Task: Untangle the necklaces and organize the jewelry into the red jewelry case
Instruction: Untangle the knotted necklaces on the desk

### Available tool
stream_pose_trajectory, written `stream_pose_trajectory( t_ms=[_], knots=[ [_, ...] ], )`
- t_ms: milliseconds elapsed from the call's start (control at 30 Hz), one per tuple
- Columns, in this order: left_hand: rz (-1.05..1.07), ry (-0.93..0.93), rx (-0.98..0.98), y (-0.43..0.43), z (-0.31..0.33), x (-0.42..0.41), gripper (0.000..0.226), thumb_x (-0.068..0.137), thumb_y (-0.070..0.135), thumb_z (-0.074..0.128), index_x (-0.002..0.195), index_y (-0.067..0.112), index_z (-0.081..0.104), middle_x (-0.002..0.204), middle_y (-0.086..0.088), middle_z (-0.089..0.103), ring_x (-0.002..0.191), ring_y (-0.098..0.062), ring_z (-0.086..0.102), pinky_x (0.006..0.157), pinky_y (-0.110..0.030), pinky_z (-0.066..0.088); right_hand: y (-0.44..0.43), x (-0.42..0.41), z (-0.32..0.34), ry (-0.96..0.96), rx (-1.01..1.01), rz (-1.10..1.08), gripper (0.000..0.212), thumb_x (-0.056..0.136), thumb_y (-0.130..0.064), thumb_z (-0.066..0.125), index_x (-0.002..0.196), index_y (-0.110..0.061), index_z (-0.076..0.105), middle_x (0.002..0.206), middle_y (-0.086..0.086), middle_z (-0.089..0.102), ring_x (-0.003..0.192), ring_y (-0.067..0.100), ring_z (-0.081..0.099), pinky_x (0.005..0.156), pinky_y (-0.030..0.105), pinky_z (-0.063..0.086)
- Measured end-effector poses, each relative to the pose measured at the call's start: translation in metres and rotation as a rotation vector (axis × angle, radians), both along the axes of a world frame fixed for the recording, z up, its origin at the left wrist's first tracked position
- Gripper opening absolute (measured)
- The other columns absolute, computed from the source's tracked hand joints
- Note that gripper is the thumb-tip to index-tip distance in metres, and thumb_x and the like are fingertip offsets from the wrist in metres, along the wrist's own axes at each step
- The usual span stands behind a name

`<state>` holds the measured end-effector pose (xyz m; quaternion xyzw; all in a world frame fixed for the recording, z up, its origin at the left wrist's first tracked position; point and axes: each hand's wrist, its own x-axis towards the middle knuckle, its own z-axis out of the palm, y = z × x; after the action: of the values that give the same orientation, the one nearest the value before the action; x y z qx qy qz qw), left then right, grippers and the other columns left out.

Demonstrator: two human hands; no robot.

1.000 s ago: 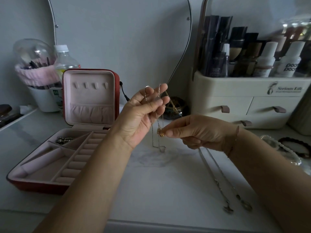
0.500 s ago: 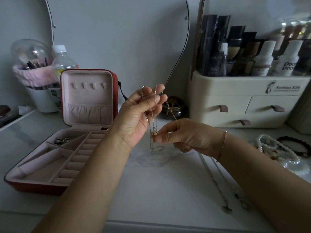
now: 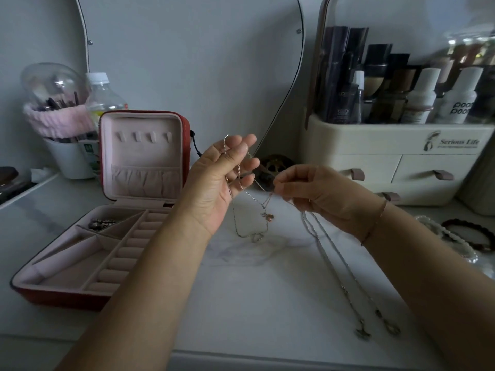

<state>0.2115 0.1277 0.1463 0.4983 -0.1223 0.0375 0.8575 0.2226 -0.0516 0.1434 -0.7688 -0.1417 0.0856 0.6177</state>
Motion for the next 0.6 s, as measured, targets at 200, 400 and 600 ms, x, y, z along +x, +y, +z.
stream_pose_trajectory(
  t_ms=[200, 400, 600],
  knots=[
    [0.099, -0.031, 0.186, 0.0006, -0.0043, -0.0002, 0.024, 0.087, -0.001, 0.059, 0.095, 0.022, 0.060, 0.110, 0.005, 0.071, 0.070, -0.006, 0.063, 0.054, -0.017, 0.047, -0.0022, -0.0006, 0.0023, -0.079, -0.090, -0.050, 0.005, 0.084, -0.007, 0.066, 0.088, -0.010, 0.068, 0.064, -0.002, 0.065, 0.052, 0.011, 0.037, 0.048, 0.018, 0.032],
    [0.219, -0.144, 0.494, -0.0044, -0.0067, -0.0022, 0.030, 0.083, -0.007, 0.063, 0.095, 0.021, 0.061, 0.103, 0.004, 0.072, 0.063, 0.007, 0.055, 0.052, -0.009, 0.038, -0.0033, -0.0027, 0.0049, -0.157, -0.250, -0.093, 0.008, 0.084, -0.009, 0.067, 0.081, -0.016, 0.070, 0.072, 0.002, 0.073, 0.044, 0.006, 0.035, 0.040, 0.013, 0.031],
    [0.220, -0.172, 0.519, -0.0048, -0.0057, -0.0028, 0.032, 0.085, -0.009, 0.059, 0.097, 0.021, 0.061, 0.102, 0.004, 0.072, 0.058, 0.003, 0.048, 0.051, -0.009, 0.036, -0.0017, -0.0044, 0.0017, -0.112, -0.435, 0.022, 0.007, 0.088, -0.020, 0.063, 0.089, -0.020, 0.070, 0.074, -0.001, 0.074, 0.047, 0.010, 0.030, 0.043, 0.018, 0.030]
  ],
)
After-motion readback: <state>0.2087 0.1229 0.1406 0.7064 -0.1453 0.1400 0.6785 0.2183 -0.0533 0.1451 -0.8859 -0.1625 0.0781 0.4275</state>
